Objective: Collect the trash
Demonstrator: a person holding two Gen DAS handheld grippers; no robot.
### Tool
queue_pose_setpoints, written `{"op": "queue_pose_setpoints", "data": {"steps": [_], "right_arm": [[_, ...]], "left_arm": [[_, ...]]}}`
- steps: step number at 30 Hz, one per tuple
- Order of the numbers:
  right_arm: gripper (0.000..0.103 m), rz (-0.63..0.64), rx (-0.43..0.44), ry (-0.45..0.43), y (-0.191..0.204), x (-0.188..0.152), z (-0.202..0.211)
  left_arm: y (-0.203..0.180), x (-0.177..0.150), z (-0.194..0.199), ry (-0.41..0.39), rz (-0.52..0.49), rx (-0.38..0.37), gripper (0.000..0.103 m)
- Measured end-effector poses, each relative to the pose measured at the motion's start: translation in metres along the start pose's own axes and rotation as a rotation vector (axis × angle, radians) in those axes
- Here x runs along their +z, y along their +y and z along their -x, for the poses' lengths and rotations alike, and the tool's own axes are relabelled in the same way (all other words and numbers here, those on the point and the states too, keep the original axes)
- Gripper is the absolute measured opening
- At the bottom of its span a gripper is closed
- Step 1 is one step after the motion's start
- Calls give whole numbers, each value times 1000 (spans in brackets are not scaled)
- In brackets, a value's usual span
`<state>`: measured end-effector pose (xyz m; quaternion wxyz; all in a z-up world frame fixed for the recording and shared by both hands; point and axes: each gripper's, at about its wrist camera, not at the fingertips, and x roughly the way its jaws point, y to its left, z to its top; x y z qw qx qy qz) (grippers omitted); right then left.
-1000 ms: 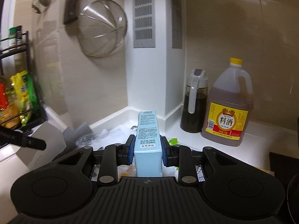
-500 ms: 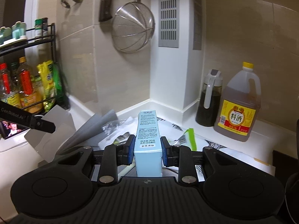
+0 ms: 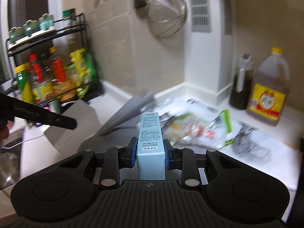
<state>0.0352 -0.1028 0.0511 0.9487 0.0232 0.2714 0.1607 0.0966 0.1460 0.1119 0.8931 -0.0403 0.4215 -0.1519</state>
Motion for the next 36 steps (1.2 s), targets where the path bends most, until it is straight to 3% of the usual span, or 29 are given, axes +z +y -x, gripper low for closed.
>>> {"op": "queue_pose_setpoints", "data": {"steps": [8, 17, 28, 32, 36], "right_arm": [[30, 12, 158, 121, 27, -27, 2], [30, 58, 333, 218, 45, -44, 0], [30, 52, 334, 424, 44, -89, -40], [30, 91, 316, 489, 47, -116, -50], [30, 132, 306, 550, 52, -141, -62]], "left_arm": [[8, -52, 15, 139, -10, 22, 40], [9, -109, 0, 322, -31, 19, 40], [7, -160, -51, 524, -35, 11, 40], [10, -177, -69, 572, -44, 29, 40], [4, -192, -81, 589, -119, 51, 40]]}}
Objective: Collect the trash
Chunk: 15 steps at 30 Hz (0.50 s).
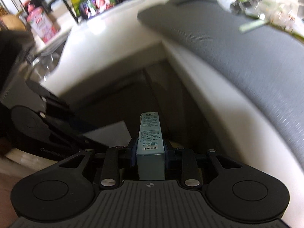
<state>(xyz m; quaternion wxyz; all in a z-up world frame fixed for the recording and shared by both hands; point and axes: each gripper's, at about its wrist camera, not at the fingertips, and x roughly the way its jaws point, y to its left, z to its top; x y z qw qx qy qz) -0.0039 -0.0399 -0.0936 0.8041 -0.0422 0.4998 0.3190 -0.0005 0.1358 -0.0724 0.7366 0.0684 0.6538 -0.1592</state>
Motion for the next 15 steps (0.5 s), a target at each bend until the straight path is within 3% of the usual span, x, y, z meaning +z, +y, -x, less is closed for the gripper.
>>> {"op": "queue_pose_setpoints", "data": {"steps": [15], "right_arm": [[30, -40, -88, 252, -10, -52, -86]], "left_arm": [[6, -16, -89, 130, -8, -22, 40]]}}
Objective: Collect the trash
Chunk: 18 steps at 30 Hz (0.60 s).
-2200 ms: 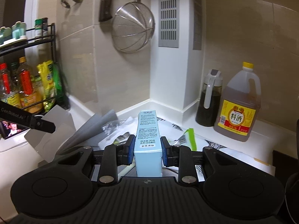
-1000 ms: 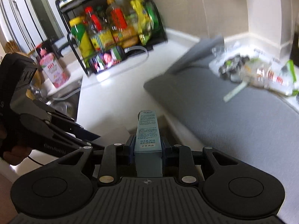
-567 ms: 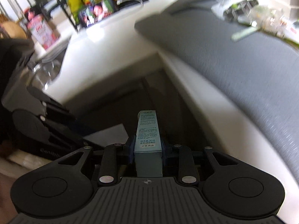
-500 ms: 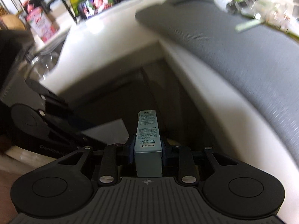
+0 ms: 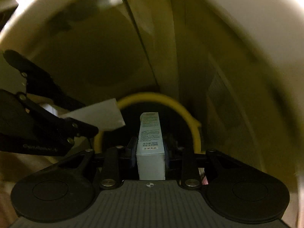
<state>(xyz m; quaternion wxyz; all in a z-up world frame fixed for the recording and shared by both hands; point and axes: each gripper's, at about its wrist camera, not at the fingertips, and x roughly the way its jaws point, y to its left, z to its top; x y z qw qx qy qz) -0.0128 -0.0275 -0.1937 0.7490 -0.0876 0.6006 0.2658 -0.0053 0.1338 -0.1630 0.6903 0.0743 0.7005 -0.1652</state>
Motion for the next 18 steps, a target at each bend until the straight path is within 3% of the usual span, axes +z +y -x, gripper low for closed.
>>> {"op": "queue_pose_setpoints", "data": {"steps": [9, 18], "right_arm": [[30, -16, -28, 82, 0, -19, -28], [31, -28, -26, 127, 3, -12, -47]], "left_arm": [[3, -1, -33, 79, 17, -12, 40], [-2, -1, -54, 112, 32, -11, 45]]}}
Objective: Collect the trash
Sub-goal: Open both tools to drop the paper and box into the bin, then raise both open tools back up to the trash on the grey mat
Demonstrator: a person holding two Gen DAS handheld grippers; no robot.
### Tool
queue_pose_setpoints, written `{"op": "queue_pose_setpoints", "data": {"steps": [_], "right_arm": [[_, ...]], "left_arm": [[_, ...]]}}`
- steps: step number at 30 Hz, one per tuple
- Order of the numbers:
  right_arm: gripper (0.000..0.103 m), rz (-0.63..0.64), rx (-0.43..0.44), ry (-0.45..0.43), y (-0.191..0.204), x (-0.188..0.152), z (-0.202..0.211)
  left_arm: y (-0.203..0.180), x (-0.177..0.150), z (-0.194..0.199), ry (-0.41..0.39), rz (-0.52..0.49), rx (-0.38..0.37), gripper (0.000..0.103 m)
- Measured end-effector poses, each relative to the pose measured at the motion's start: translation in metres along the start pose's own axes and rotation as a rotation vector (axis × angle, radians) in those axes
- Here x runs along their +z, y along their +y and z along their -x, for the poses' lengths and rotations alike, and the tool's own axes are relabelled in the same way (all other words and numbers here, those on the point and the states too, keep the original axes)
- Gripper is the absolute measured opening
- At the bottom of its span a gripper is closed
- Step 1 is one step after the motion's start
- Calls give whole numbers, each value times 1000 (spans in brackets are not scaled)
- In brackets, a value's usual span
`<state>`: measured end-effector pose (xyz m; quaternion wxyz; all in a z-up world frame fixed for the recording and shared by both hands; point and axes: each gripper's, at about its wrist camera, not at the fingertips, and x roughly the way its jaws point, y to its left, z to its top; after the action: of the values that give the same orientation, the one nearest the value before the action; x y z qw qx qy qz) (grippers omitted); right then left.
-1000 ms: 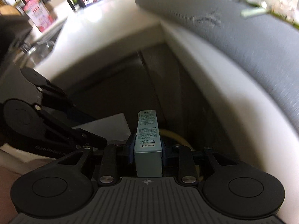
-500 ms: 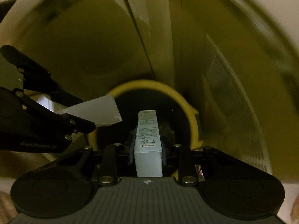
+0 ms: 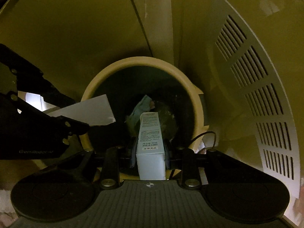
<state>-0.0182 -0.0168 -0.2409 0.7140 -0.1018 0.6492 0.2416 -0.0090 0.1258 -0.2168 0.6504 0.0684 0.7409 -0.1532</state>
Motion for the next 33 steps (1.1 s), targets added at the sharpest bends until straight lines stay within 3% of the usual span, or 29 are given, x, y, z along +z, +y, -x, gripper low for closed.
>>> {"op": "queue_pose_setpoints", "data": {"steps": [1, 2, 3, 5, 9, 14, 19, 26, 29, 33], "right_arm": [[35, -3, -1, -7, -6, 2, -1], [48, -4, -2, -15, -6, 3, 0], [53, -6, -10, -23, -7, 3, 3], [55, -9, -24, -36, -9, 2, 7], [64, -48, -9, -41, -17, 1, 19], [66, -78, 35, -103, -17, 1, 52], [66, -119, 98, -239, -28, 3, 108], [63, -241, 317, -351, -56, 2, 168], [70, -233, 328, -421, -59, -1, 187], [71, -241, 344, -492, -67, -1, 210]], "left_arm": [[1, 0, 0, 0, 4, -5, 48], [2, 0, 2, 0, 9, -10, 58], [2, 0, 2, -1, 11, -7, 72], [0, 1, 2, -11, 12, 16, 87], [6, 0, 16, -22, 35, -10, 102], [9, -4, 61, -80, 39, -45, 102], [3, 1, 120, -213, 30, -78, 103], [-16, 6, 199, -360, 2, -122, 103], [-23, 7, 223, -394, -3, -135, 103], [-30, 11, 254, -464, -5, -100, 103]]}}
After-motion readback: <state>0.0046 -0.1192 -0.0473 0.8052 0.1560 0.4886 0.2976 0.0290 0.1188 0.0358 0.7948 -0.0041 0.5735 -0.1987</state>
